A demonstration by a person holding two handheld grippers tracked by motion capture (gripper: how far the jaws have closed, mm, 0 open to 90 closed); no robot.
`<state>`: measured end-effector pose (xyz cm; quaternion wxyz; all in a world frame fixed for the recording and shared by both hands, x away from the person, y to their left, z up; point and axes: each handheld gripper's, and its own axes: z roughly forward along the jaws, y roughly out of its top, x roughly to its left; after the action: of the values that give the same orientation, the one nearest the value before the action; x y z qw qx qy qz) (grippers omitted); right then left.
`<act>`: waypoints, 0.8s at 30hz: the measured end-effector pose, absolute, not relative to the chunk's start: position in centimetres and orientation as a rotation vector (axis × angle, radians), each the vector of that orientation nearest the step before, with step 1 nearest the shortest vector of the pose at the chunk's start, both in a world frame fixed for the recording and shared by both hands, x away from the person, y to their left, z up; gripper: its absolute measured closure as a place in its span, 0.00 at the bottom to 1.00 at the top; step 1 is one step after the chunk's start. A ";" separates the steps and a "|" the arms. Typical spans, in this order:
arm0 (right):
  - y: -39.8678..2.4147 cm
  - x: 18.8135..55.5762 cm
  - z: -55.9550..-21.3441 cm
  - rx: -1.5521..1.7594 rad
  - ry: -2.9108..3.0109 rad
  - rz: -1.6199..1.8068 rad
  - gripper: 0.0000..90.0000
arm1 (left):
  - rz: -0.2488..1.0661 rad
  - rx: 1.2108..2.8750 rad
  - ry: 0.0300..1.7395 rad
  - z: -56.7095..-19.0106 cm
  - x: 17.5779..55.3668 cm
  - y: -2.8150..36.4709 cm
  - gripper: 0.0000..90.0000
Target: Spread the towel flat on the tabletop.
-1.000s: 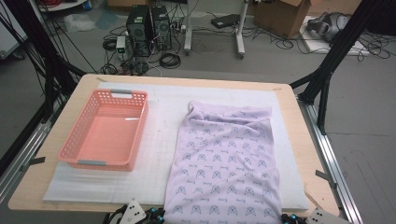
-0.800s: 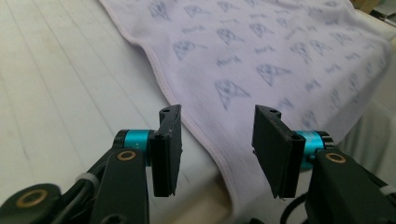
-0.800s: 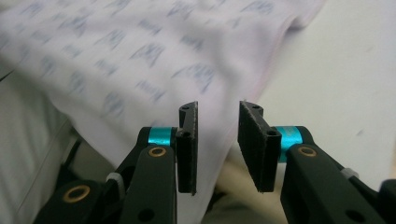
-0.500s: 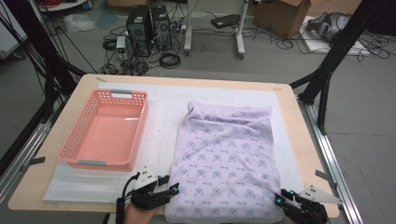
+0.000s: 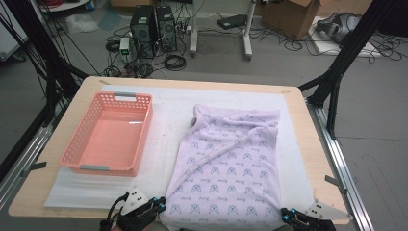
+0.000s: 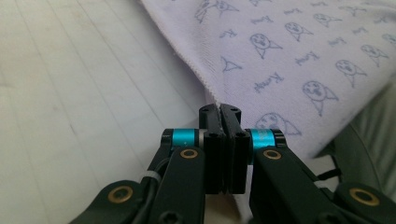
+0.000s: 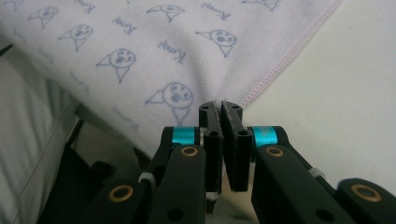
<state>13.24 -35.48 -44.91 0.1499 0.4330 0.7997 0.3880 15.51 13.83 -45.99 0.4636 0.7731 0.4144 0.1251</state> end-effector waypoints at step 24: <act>-36.6 16.7 -44.8 1.361 2.132 1.054 0.74 | 0.389 1.931 1.052 -45.6 22.0 8.9 0.76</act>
<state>16.74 -36.65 -44.79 0.1992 0.4868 0.7624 0.3769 22.04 8.93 -45.60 0.4387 0.7771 0.4232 0.1565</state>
